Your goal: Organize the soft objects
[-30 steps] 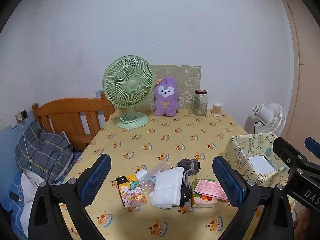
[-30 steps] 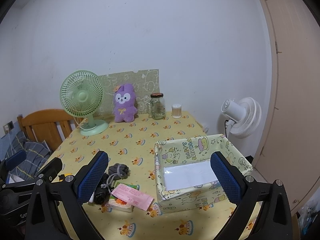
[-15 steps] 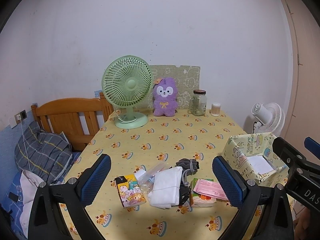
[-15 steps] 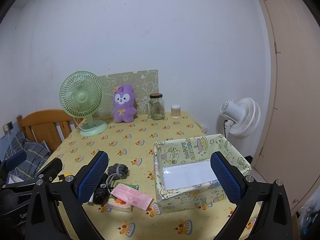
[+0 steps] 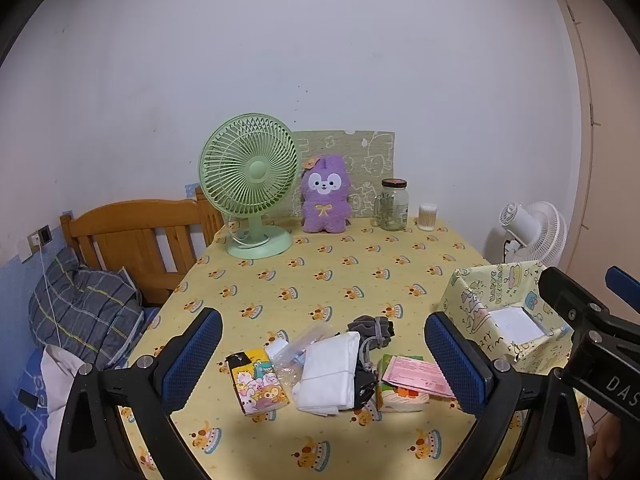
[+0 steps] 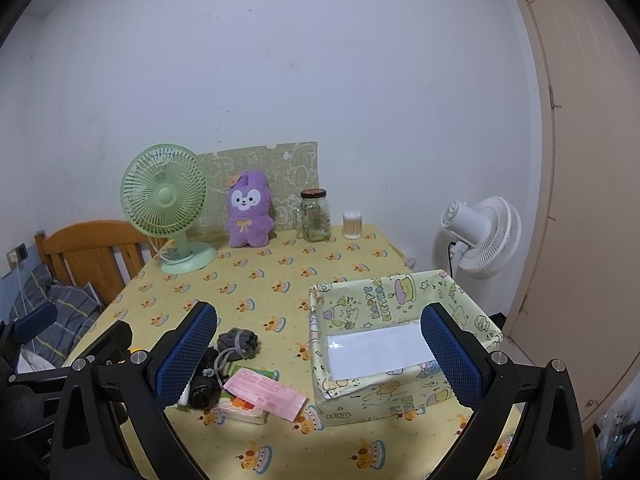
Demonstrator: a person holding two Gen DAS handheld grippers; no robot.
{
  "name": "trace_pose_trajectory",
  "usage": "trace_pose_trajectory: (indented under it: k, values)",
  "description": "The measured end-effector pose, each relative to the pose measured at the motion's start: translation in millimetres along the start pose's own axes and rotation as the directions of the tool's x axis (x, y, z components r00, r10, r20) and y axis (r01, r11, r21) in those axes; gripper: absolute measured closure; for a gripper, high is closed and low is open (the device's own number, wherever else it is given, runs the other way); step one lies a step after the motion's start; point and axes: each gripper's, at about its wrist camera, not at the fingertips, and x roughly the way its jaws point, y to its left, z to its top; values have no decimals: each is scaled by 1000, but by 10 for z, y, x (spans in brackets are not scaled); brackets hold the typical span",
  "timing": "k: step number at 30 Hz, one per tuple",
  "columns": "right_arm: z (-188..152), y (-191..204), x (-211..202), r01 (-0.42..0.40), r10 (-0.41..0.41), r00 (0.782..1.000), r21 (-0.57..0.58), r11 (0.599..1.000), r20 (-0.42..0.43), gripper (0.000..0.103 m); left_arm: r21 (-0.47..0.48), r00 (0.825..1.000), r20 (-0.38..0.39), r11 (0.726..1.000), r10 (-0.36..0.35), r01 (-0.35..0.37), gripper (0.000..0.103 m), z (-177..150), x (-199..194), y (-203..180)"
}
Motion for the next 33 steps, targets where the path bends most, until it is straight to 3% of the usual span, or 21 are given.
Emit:
trace_pose_trajectory:
  k: [17,33]
  values:
    - [6,31,30,-18,18,1000,2,1000,-4,0,-20,1000,-10,1000,-3,2,2,-23,29,26]
    - [-194,226,277,-74,73,996,-30,997,-45,7,-44,997,-75,999,0,-3,14,-241,275,112]
